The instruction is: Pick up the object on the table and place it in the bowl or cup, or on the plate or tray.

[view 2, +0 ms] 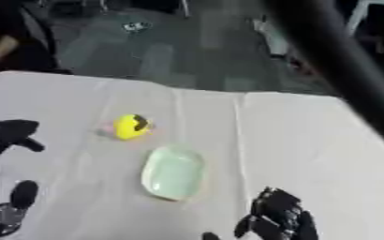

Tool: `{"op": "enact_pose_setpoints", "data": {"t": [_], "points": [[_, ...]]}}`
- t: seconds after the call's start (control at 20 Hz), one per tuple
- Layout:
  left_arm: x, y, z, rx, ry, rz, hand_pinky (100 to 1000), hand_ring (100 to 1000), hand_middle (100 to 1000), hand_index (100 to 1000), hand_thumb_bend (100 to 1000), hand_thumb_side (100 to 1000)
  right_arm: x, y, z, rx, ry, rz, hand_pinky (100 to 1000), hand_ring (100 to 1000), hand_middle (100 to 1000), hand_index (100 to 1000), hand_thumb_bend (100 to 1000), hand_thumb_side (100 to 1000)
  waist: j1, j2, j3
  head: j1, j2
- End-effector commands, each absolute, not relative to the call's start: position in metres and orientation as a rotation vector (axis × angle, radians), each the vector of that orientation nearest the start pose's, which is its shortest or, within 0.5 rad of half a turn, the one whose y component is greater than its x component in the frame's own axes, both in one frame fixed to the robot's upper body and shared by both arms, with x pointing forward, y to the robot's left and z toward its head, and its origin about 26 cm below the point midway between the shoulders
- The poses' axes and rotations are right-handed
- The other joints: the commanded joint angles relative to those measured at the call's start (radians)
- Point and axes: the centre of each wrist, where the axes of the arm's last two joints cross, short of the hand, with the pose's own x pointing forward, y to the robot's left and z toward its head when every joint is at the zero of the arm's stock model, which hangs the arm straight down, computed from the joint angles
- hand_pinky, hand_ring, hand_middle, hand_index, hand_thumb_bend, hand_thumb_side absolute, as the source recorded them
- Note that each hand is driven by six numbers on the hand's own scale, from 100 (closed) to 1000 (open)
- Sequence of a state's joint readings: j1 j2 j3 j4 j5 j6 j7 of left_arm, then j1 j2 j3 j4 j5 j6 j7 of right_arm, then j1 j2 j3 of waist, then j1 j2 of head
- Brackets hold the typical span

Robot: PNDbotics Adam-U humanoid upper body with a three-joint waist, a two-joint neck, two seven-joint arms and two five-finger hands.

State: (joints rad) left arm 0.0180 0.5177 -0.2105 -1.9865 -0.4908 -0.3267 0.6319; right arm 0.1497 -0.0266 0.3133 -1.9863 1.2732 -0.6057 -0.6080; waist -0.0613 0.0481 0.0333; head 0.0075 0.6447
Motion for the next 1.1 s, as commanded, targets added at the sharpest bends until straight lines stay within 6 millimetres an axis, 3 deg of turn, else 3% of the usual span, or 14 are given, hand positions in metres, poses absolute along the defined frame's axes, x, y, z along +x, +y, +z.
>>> {"op": "enact_pose_setpoints", "data": {"t": [0.05, 0.8, 1.1], "points": [[0.252, 0.273, 0.112, 0.749, -2.464, -0.432, 469, 482, 655, 736, 439, 859, 0.223, -0.170, 0.068, 0.580, 3.067, -0.384, 308, 301, 222, 341, 369, 486, 0.006, -0.006, -0.001, -0.013, -0.014], [0.253, 0.275, 0.113, 0.752, -2.465, -0.431, 470, 483, 655, 736, 439, 859, 0.223, -0.172, 0.068, 0.585, 3.067, -0.383, 309, 301, 224, 345, 377, 491, 0.007, -0.007, -0.001, -0.011, -0.010], [0.255, 0.285, 0.121, 0.778, -2.446, -0.452, 471, 484, 656, 733, 440, 860, 0.226, -0.181, 0.068, 0.619, 3.067, -0.370, 312, 302, 229, 356, 399, 506, 0.010, -0.011, -0.004, -0.015, -0.005]]}}
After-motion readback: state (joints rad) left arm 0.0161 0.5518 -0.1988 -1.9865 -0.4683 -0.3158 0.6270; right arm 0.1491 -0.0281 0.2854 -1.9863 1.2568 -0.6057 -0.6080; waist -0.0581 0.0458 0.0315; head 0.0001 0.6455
